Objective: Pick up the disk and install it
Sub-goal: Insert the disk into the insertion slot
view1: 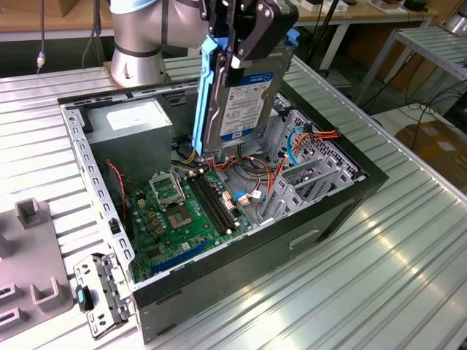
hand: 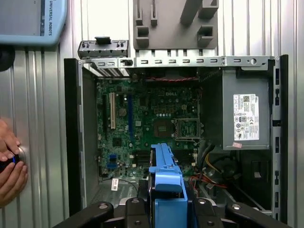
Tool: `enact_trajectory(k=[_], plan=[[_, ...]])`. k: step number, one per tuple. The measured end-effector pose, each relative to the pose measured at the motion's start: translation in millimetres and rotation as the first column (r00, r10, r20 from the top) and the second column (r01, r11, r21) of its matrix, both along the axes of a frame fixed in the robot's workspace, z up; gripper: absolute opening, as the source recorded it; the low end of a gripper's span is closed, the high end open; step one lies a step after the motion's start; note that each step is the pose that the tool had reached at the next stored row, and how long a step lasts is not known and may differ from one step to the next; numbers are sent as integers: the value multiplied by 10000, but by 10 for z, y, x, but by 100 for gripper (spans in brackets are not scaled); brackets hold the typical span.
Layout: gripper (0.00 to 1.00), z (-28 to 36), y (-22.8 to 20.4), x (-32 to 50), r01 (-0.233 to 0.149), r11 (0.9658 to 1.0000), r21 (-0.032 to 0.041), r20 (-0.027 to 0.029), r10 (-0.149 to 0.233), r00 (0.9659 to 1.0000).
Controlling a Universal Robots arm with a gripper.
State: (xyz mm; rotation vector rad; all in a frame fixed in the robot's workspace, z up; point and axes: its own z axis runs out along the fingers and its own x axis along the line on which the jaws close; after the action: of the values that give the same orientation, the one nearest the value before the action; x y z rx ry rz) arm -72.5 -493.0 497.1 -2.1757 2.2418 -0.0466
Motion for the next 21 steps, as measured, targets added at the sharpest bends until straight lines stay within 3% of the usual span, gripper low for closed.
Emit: enact_trajectory(k=[3,6,11,13,17,19,21], plan=[[37,-32,0,219,0,10000,2,78,0,10000],[37,-39,-20,266,0,10000,-1,83,0,10000],[37,-60,-164,310,2,10000,1,80,-2,10000],[37,-75,-201,346,6,10000,3,75,-6,10000],[37,-104,-205,503,8,10000,2,73,-8,10000],[37,-130,-215,629,22,10000,-2,71,-22,10000],[37,-148,-234,659,30,10000,-1,70,-30,10000]])
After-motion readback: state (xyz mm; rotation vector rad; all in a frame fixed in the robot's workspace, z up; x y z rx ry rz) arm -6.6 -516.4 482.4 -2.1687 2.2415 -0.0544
